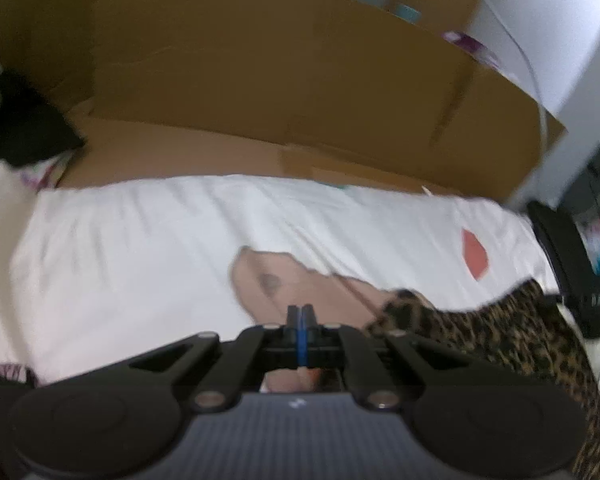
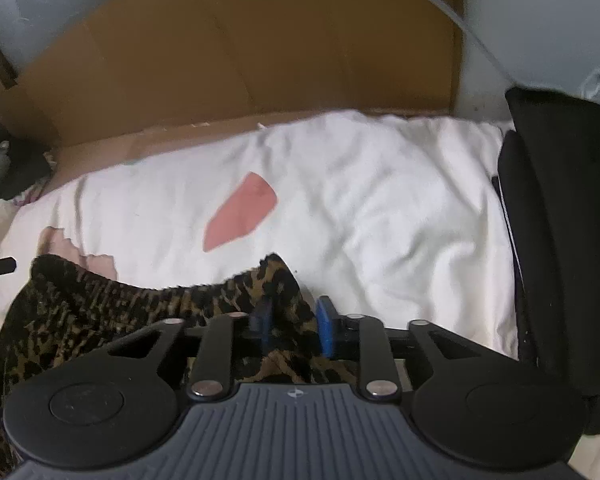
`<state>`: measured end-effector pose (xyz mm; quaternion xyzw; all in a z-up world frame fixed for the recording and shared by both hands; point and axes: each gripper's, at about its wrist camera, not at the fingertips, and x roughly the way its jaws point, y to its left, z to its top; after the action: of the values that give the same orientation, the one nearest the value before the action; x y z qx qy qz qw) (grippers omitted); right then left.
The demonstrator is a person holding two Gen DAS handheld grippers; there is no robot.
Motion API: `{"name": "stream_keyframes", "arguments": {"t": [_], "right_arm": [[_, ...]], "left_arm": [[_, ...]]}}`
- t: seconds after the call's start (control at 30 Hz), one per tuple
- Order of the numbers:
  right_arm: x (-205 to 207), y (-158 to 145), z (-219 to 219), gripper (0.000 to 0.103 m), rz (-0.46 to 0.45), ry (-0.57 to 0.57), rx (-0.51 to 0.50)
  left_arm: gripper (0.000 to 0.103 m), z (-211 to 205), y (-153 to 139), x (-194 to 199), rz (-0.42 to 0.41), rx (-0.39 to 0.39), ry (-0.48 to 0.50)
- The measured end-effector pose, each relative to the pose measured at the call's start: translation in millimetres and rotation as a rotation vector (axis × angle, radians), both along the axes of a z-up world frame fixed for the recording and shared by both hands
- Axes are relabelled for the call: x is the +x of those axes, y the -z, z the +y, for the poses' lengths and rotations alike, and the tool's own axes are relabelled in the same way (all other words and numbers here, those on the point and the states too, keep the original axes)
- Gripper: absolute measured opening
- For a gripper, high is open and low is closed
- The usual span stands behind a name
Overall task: Fold clothes
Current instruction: 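Lower the garment flat onto the duvet with both tools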
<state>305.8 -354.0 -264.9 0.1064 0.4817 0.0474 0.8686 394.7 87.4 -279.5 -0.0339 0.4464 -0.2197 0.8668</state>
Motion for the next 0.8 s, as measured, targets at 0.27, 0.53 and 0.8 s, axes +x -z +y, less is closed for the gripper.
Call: {"name": "stream_keyframes", "arguments": {"t": [0.27,0.53,0.8], "right_arm": [[-13,-27,15,0.044,-0.095,-0.070,-0.016],[-7,-33,73,0.045,-0.109,-0.410,-0.030],[-6,-14,124,0.048,-0.060,-0.622,-0.085]], "left_arm": [[0.065,-52,-5,-17,-0.085,0.045,0.202],[0.052,-78,17,-3,-0.021,0.072,0.225],[0.022,-59,20,6,0.013,0.045,0.186]]}}
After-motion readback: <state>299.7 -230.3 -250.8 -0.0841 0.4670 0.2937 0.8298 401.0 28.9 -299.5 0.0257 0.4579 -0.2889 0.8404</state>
